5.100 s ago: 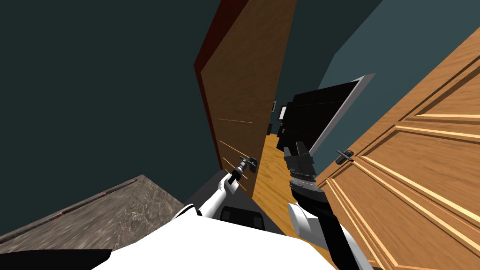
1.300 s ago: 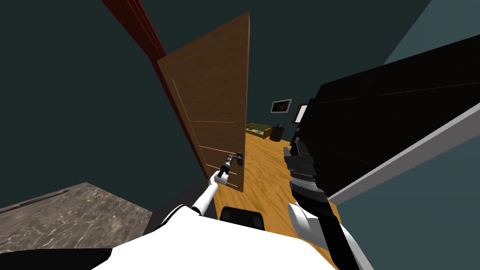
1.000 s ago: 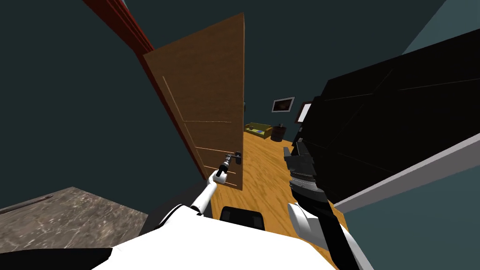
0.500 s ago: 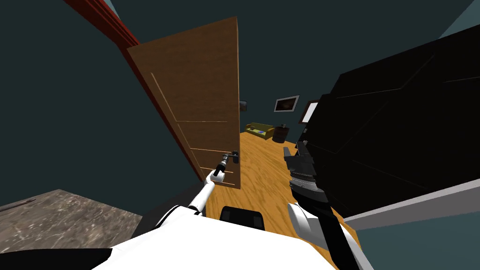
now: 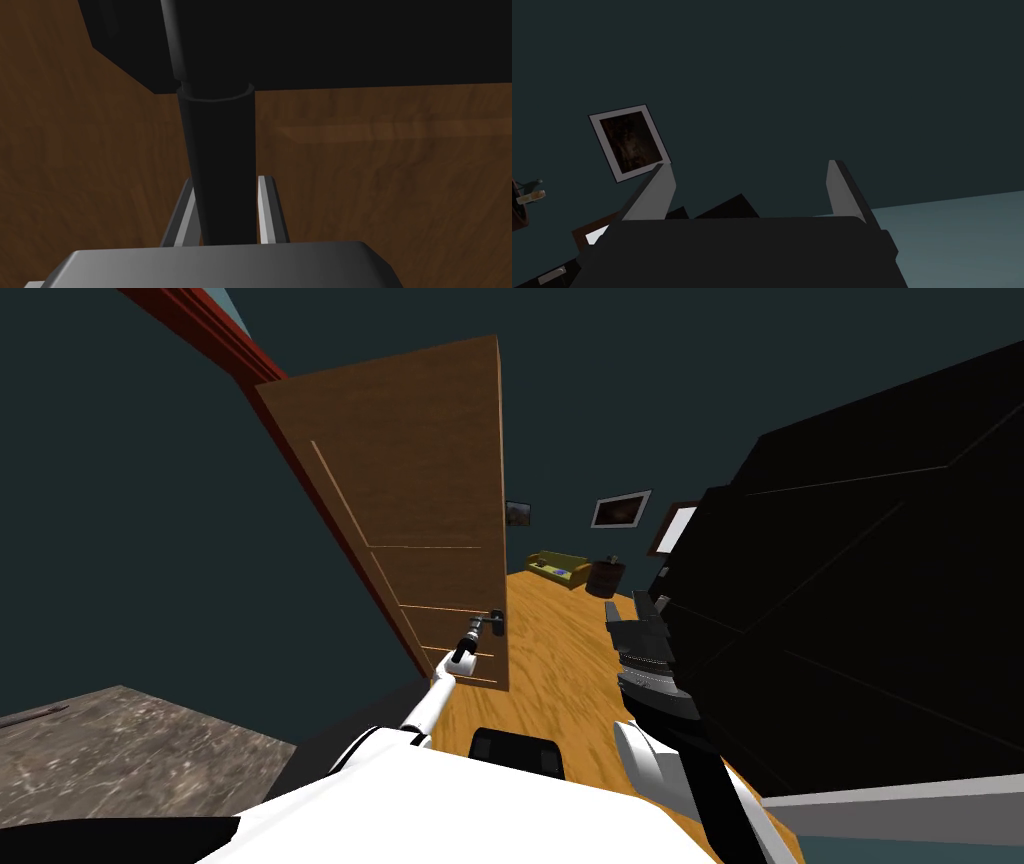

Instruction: Push the door open

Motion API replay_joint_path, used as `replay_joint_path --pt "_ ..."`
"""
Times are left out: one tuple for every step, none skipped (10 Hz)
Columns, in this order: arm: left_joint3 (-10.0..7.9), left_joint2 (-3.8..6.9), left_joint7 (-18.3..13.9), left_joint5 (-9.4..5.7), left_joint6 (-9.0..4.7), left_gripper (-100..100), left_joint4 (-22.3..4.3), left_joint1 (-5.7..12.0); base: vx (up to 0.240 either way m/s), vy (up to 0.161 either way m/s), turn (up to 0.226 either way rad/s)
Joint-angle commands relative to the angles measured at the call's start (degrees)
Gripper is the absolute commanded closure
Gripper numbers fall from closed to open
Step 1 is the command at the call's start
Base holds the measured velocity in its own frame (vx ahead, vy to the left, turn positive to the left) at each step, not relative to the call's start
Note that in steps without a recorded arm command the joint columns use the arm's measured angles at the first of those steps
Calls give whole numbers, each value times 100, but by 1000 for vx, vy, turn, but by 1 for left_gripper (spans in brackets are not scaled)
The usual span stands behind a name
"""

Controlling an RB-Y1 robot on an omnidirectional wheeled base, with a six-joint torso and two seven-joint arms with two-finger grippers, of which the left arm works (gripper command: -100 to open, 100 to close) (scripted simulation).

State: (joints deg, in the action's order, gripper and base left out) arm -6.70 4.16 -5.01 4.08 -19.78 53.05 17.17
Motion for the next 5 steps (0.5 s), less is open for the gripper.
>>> replay_joint_path --pt "-151 45 27 -38 -56 100 -22 40 185 -152 84" --pt "-224 38 47 -53 -57 100 -28 41 164 -155 87" --pt "-261 34 58 -61 -58 100 -32 42 138 -137 85" --pt "-326 25 76 -75 -59 100 -37 43 130 -123 73" --pt "-388 14 93 -88 -60 100 -43 44 129 -131 73"
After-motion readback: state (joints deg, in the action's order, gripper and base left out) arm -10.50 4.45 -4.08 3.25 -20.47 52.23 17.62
